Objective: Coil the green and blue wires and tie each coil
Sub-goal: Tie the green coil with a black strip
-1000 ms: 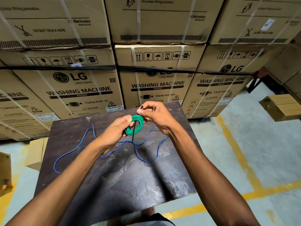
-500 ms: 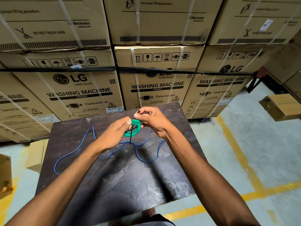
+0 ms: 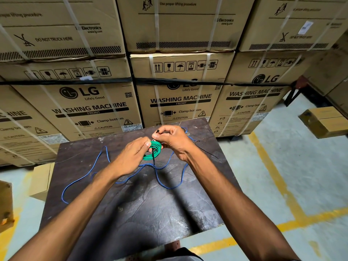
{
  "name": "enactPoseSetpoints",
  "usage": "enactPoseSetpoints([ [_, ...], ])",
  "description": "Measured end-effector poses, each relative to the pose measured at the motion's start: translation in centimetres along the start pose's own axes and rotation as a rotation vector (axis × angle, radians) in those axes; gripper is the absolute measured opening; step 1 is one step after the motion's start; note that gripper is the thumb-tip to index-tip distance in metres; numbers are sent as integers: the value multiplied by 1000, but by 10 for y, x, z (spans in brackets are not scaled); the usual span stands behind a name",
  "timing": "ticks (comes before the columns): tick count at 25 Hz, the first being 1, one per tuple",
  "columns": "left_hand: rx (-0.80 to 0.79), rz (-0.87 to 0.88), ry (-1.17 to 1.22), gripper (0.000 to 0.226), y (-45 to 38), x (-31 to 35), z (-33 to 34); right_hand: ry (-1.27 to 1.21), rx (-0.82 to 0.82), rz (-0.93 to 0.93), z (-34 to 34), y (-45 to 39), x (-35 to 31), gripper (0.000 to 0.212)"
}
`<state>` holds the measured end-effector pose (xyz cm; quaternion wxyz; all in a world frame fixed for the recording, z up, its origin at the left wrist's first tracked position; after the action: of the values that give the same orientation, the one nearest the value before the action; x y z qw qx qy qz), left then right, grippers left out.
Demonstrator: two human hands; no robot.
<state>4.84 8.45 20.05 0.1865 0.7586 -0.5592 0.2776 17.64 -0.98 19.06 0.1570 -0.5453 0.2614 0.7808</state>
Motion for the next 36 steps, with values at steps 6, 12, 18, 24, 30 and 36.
enactPoseSetpoints([
  [6, 23, 20, -37, 43, 1, -5, 6, 5, 2, 17, 0, 0, 6, 16],
  [12, 28, 14, -28, 43, 3, -7, 10, 24, 24, 24, 0, 1, 9, 18],
  [18, 37, 8, 11, 29, 5, -5, 12, 71, 37, -30, 1, 1, 7, 20],
  [24, 60, 30, 43, 50, 3, -11, 12, 163, -80, -75, 4, 13, 1, 21],
  [30, 51, 6, 62, 33, 1, -4, 13, 646, -157, -183, 6, 18, -4, 51],
  [36, 41, -29, 78, 28, 0, -5, 16, 870, -50, -283, 9, 20, -13, 38],
])
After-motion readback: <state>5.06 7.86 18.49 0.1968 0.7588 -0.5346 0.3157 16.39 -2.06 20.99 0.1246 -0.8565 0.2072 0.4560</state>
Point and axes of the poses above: each hand's wrist, its own y-axis away from the middle knuckle, its own z-axis out of the palm, x = y × z, the point moved 5 cm from there along -y, towards the middle knuckle, and after that the axes turned 5 degrees about -y, right-handed, at the moved point
